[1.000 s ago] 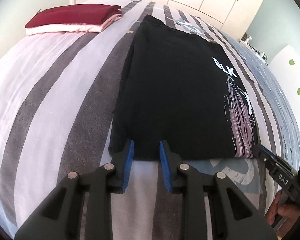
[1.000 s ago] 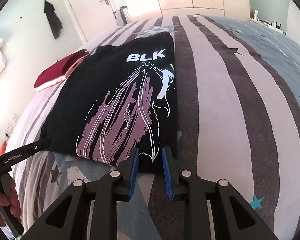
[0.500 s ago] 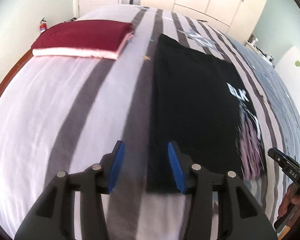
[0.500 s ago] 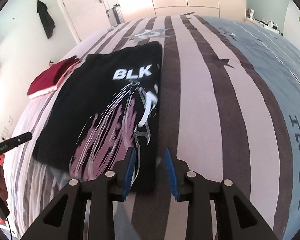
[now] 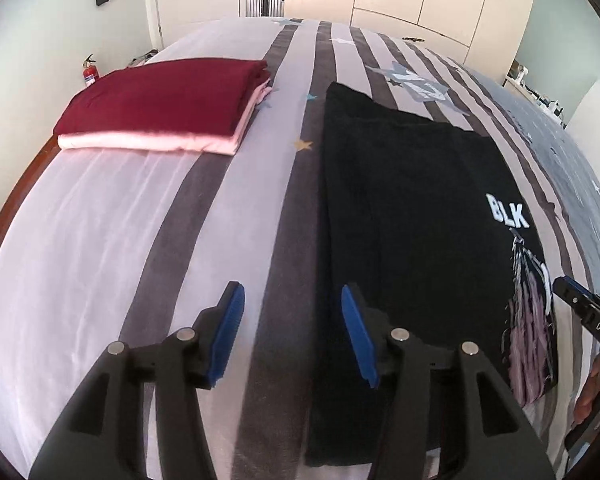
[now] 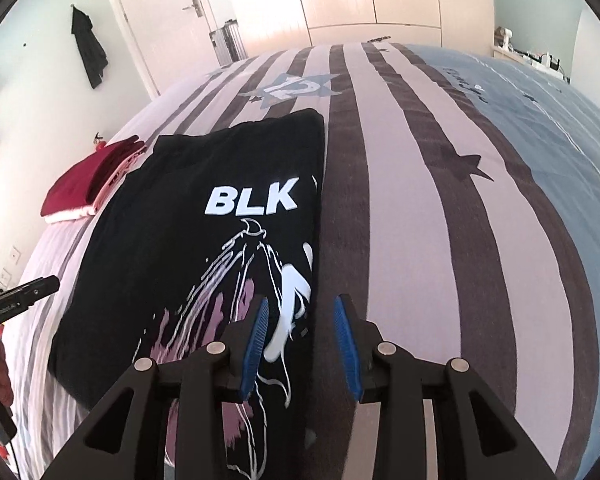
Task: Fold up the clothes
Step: 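Withdraw both tools from the folded black shirt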
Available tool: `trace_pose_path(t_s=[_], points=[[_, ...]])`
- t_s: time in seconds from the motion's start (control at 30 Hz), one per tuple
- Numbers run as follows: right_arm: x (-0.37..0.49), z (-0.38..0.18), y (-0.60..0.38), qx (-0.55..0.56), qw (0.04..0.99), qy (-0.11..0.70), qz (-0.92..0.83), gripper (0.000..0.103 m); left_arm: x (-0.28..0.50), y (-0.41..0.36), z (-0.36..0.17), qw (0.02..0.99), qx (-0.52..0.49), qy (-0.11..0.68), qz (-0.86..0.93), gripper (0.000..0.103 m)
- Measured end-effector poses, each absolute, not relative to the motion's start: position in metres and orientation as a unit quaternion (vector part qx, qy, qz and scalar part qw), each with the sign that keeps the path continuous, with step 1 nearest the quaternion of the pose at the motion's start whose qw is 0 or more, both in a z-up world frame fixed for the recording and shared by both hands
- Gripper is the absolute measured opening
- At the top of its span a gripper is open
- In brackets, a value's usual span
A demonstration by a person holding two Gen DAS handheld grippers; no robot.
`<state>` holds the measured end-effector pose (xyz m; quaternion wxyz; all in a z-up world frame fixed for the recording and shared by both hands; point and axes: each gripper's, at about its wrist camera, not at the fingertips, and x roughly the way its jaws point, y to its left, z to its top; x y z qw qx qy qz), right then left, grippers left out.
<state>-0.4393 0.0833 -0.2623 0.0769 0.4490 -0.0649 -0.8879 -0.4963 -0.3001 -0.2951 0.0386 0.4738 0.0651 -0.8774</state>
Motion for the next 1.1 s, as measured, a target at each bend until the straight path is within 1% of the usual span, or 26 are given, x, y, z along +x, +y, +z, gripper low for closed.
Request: trace_pose_path(t_s=[0.07, 0.13, 0.17, 0.2, 0.23, 0.27, 0.3, 0.4, 0.57, 0.67, 0.8, 0.97, 1.07, 1.1], points=[[-0.443, -0.257, 0.079, 0.442, 0.08, -0.065, -0.891, 0.031, -0.5, -0.296, -0.287, 0.036, 0.468, 0.07, -0.88, 0.052], [-0.446, -0.25, 0.074, 0.437, 0.079, -0.062, -0.894, 0.032, -0.503, -0.292, -0.278, 0.037, 0.462, 0.068, -0.883, 0.061], [-0.447, -0.247, 0.072, 0.434, 0.079, -0.062, -0.895, 0.038, -0.504, -0.29, -0.274, 0.035, 0.458, 0.067, -0.886, 0.063], [-0.447, -0.244, 0.071, 0.431, 0.077, -0.063, -0.897, 0.045, -0.505, -0.287, -0.27, 0.033, 0.454, 0.064, -0.888, 0.067], [-0.447, -0.241, 0.07, 0.427, 0.076, -0.064, -0.899, 0.048, -0.506, -0.285, -0.267, 0.03, 0.45, 0.06, -0.891, 0.072], [-0.446, -0.239, 0.07, 0.424, 0.072, -0.063, -0.901, 0.058, -0.505, -0.283, -0.265, 0.027, 0.447, 0.057, -0.892, 0.075], [-0.445, -0.238, 0.07, 0.424, 0.068, -0.059, -0.901, 0.065, -0.503, -0.283, -0.265, 0.023, 0.448, 0.057, -0.892, 0.076], [-0.439, -0.241, 0.073, 0.429, 0.06, -0.058, -0.899, 0.065, -0.495, -0.282, -0.266, 0.013, 0.451, 0.058, -0.891, 0.076], [-0.414, -0.254, 0.083, 0.45, 0.041, -0.066, -0.89, 0.065, -0.471, -0.3, -0.283, 0.004, 0.467, 0.078, -0.881, 0.076], [-0.397, -0.263, 0.091, 0.462, 0.03, -0.077, -0.883, 0.065, -0.455, -0.306, -0.293, 0.001, 0.474, 0.075, -0.878, 0.076], [-0.38, -0.276, 0.098, 0.479, 0.03, -0.1, -0.872, 0.065, -0.439, -0.309, -0.305, -0.022, 0.478, 0.094, -0.873, 0.076], [-0.362, -0.286, 0.095, 0.482, 0.043, -0.105, -0.869, 0.065, -0.427, -0.307, -0.32, -0.038, 0.48, 0.105, -0.87, 0.076], [-0.356, -0.286, 0.093, 0.479, 0.053, -0.107, -0.87, 0.065, -0.423, -0.305, -0.328, -0.042, 0.488, 0.111, -0.865, 0.072], [-0.354, -0.287, 0.092, 0.479, 0.055, -0.11, -0.869, 0.065, -0.422, -0.305, -0.331, -0.043, 0.491, 0.113, -0.863, 0.068]])
